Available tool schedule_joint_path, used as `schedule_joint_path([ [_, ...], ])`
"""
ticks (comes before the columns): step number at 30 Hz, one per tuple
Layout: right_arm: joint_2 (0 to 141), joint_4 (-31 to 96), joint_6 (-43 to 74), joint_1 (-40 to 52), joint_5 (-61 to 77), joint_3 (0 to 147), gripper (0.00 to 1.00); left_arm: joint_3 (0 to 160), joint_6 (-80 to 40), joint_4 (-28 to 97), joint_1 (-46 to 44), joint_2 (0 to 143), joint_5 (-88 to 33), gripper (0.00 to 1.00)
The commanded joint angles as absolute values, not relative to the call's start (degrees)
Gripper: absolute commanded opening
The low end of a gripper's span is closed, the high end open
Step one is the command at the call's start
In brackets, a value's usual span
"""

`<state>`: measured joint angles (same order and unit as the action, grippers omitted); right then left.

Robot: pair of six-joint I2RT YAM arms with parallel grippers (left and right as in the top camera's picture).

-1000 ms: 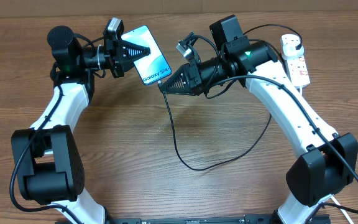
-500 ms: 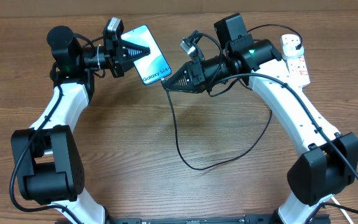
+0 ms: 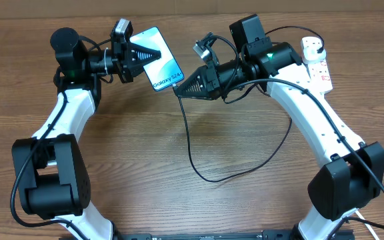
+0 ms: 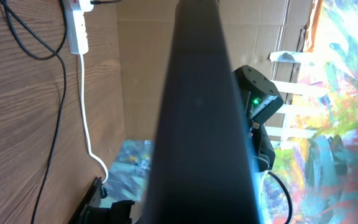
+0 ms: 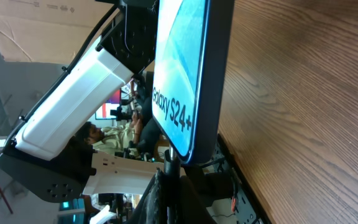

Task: Plug charger to phone and switch on socket
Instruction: 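Hold the phone and plug together with both grippers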

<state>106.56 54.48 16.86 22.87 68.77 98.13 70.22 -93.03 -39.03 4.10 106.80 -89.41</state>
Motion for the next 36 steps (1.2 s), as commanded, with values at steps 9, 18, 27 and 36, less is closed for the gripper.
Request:
schedule_joint_path([
  [9,106.54,54.15,16.97,23.9,69.1,98.63,0.04,70.87,-91.96,-39.46,3.62,106.87,-90.59,0.05],
  [18,106.54,54.11,16.91,23.88,69.08,98.63,0.04,70.87,-91.98,-39.46,3.62,106.87,-90.59,0.04],
  [27,106.54,54.11,17.61,23.88,69.08,98.63,0.04,70.87,-92.62,-39.46,3.62,106.87,-90.59,0.04],
  [36,106.54,54.13,18.24,23.88,69.1,98.63,0.04,70.87,-92.6,-39.46,3.62,106.87,-90.59,0.04],
])
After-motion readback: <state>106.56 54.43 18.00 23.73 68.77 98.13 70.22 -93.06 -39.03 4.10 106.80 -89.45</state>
